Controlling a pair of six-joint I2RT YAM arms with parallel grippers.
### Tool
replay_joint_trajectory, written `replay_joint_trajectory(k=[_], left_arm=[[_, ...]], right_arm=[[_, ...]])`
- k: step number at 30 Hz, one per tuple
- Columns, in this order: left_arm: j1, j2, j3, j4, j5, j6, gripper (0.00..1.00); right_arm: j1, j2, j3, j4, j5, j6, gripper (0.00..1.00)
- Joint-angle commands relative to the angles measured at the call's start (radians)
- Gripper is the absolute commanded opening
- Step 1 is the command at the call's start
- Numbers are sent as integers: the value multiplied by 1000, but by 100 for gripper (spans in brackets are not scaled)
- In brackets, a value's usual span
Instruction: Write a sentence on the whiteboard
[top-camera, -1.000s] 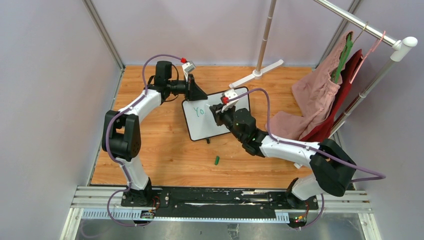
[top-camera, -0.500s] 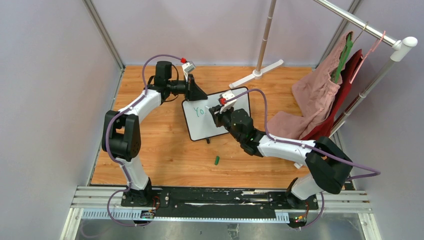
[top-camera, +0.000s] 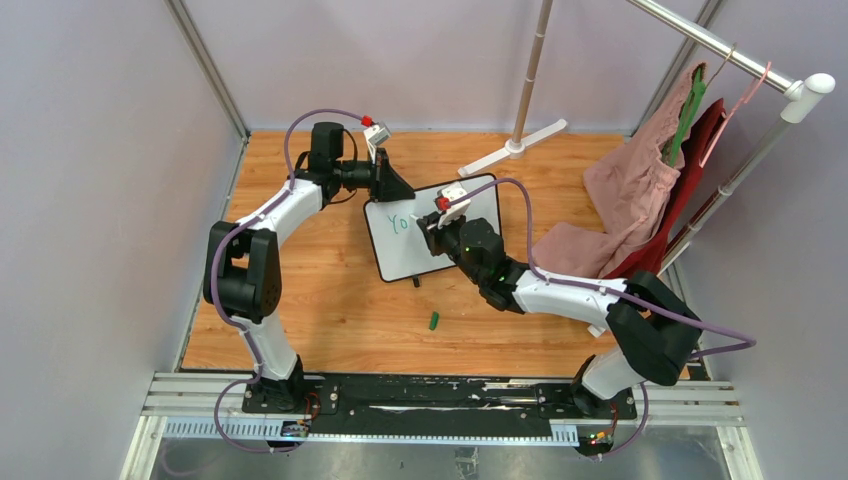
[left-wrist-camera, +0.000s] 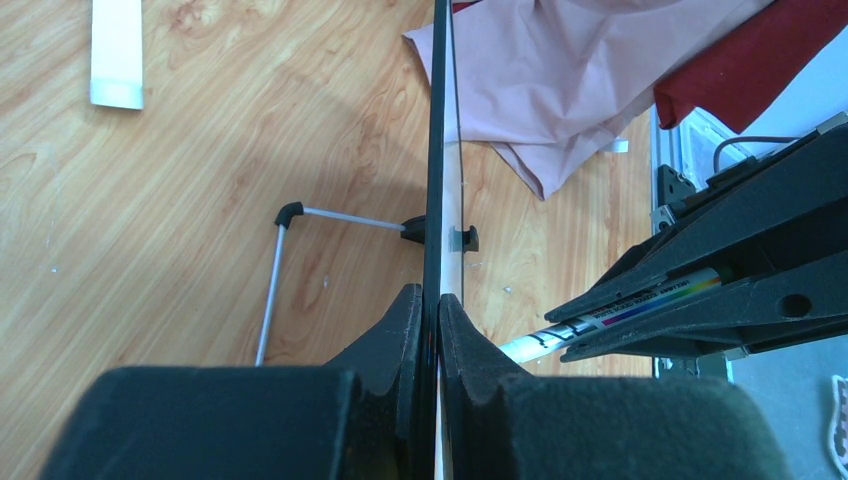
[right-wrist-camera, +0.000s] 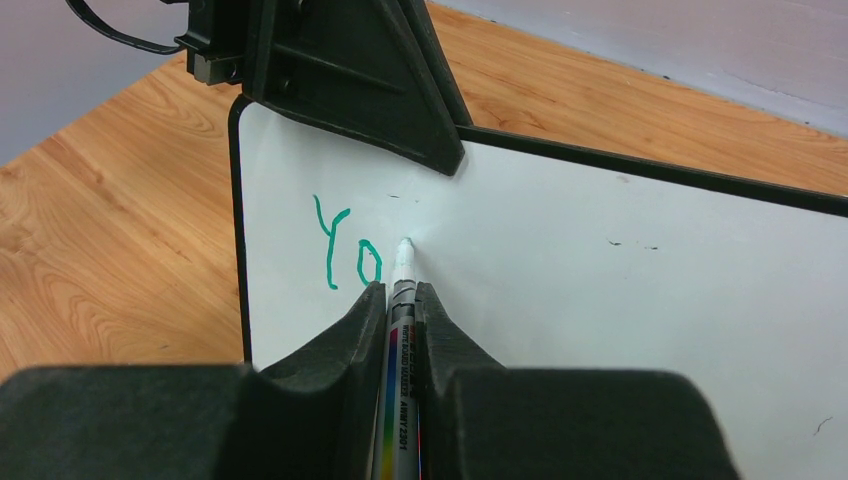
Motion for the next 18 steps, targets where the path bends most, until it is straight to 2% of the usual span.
replay_joint_trajectory(k=[1,18], left_arm=[[-4,-19,-25,-27,-19,5,0],[-4,-19,-25,-24,-19,5,0]], right_arm=[[-10,8,-18,2,8,13,0],[-10,-30,-92,-8,41,22,0]])
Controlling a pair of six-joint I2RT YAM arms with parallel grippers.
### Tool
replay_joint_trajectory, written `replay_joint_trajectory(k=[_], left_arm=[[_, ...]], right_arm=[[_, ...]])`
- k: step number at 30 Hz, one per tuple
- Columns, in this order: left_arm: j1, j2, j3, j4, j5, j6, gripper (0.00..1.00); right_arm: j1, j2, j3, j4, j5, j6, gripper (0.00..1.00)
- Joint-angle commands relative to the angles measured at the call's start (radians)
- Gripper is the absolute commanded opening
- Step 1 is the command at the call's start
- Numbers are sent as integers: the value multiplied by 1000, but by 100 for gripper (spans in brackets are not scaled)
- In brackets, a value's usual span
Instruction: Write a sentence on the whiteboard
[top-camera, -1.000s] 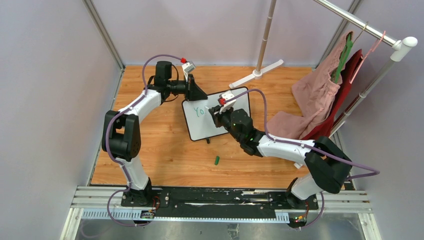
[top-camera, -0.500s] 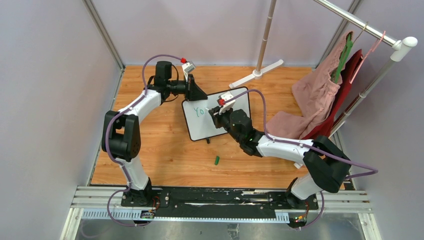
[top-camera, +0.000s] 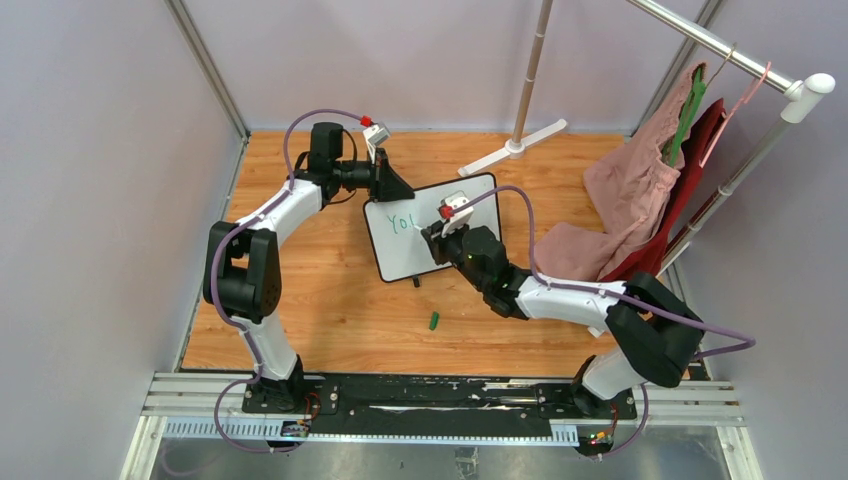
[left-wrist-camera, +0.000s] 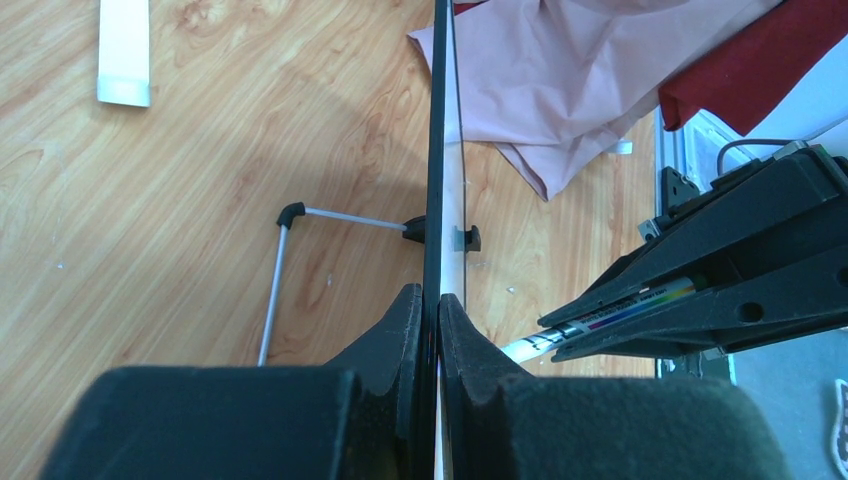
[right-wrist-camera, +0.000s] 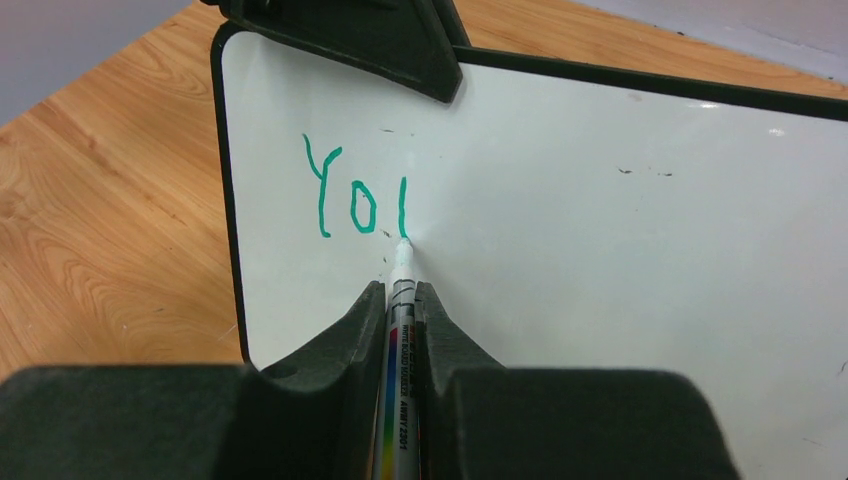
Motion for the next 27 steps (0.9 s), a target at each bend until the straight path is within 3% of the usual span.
replay_joint_trajectory(k=[1,27], left_arm=[[-4,-20,-21,-28,-12,6,0],[-6,-26,-33,-16,-11,6,0]], right_arm=[[-12,-25,-30,-24,55,-4,0],[-45,-30,51,-54,68,-33,0]])
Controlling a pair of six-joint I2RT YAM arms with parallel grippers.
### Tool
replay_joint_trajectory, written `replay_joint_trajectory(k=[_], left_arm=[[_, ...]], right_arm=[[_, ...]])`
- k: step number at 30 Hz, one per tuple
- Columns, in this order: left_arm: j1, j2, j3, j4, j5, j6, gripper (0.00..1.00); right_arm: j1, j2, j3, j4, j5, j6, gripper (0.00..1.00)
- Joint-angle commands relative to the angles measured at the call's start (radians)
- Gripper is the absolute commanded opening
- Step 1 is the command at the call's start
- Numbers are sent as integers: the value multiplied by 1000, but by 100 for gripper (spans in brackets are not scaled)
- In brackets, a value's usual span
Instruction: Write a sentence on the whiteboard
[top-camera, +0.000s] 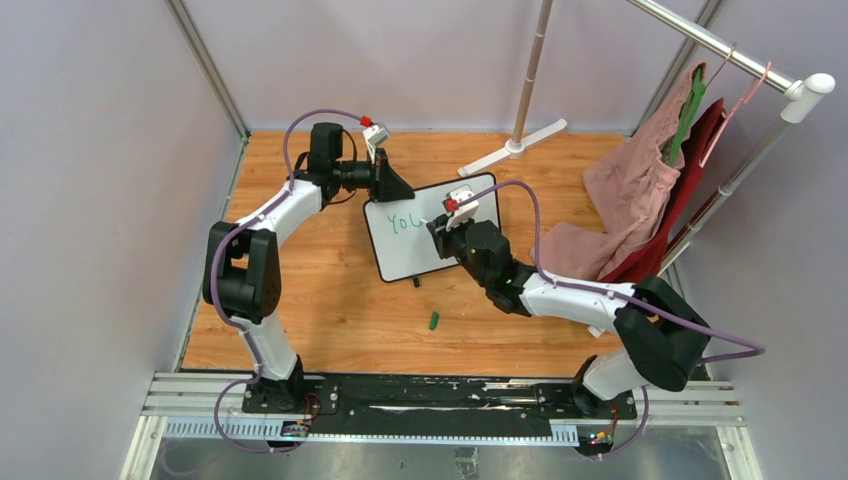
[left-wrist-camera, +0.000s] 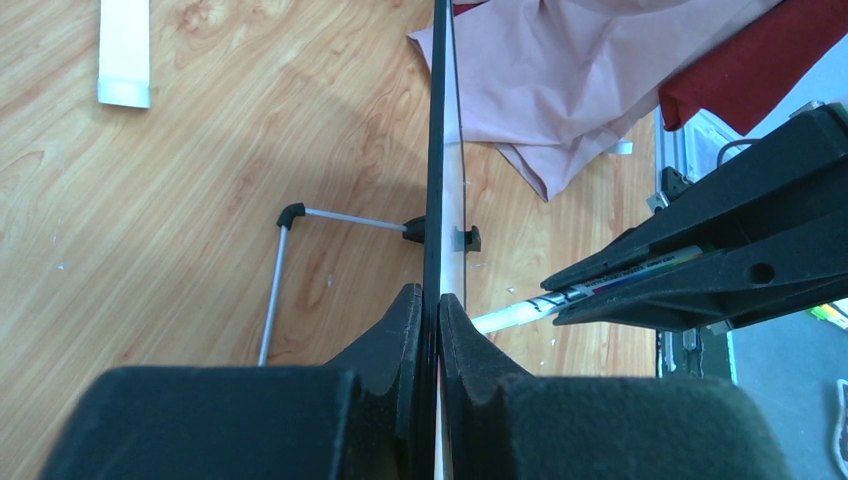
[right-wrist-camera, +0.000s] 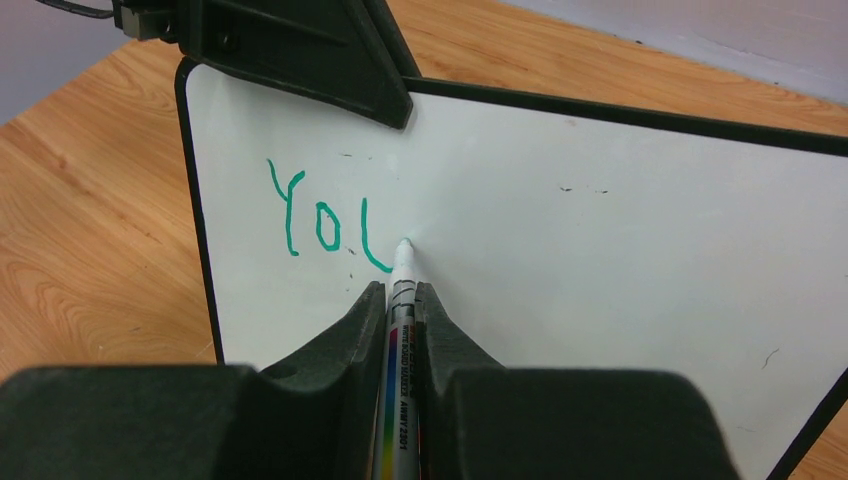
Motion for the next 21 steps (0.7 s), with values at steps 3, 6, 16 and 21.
replay_joint_trajectory(k=[3,6,16,21], left_arm=[[-6,-24,-31,-19,-11,9,0],[-6,-24,-30,-17,-11,9,0],[-6,-25,-32,-16,-11,9,0],[-6,-25,-30,-16,-13,9,0]], right_arm=[[-29,7,50,-4,37,-27,0],[-33,12,58,-4,33,-29,0],[-35,21,91,-12,17,-34,0],[-36,-52,40,-18,5,-14,0]])
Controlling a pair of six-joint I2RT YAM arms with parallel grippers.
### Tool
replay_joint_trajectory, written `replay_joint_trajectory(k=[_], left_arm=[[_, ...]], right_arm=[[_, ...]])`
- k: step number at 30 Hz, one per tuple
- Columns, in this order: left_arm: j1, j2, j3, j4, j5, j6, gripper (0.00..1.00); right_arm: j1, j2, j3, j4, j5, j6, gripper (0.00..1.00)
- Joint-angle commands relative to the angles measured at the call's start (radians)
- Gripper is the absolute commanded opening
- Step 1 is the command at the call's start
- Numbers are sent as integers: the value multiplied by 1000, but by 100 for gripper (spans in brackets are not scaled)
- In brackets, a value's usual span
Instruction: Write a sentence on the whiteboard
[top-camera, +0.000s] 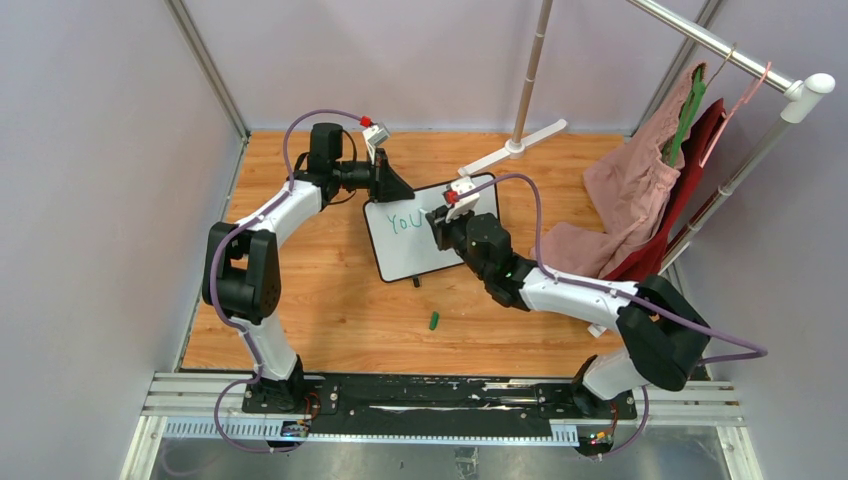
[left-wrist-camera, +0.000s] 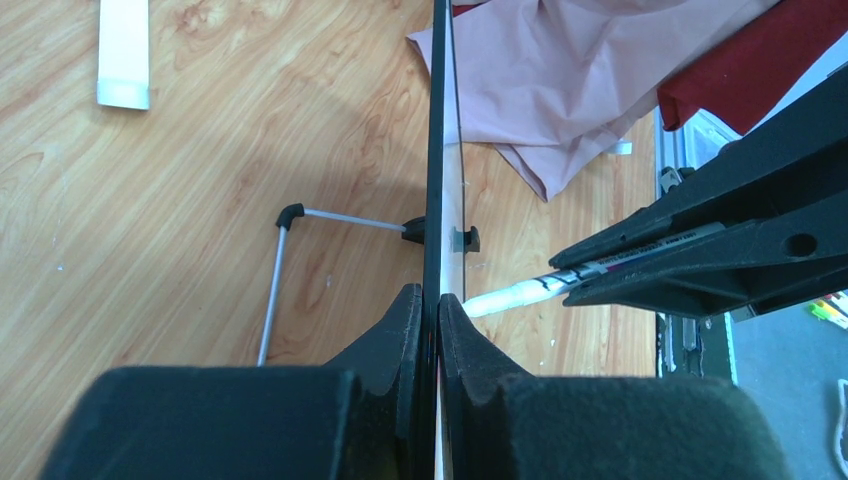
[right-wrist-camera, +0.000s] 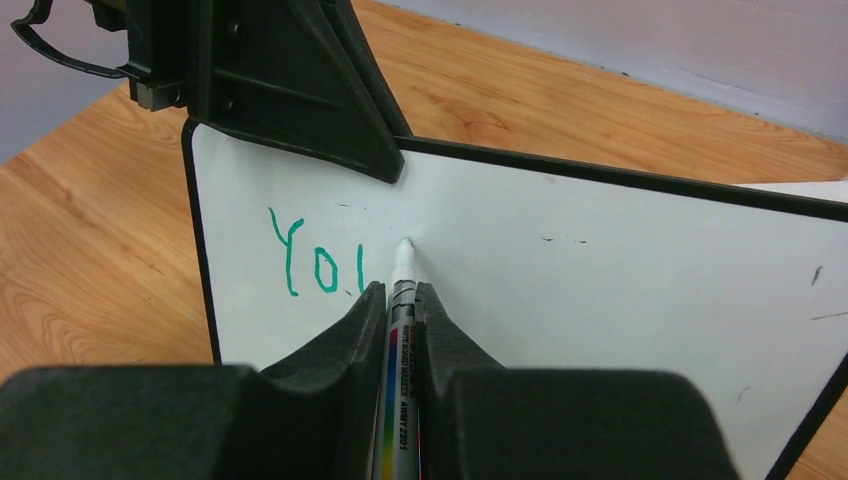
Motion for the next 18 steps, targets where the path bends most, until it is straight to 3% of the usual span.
replay_joint_trajectory(k=[1,7,18], left_arm=[[-5,-20,-23,-28,-12,13,0],[-5,-20,-18,-30,-11,13,0],[-5,-25,-24,-29,-13,12,0]], right_arm=[[-21,-78,-32,-14,8,-2,0],[-43,-136,-65,-51,43,-7,0],[-78,-100,-41,-46,47,1,0]])
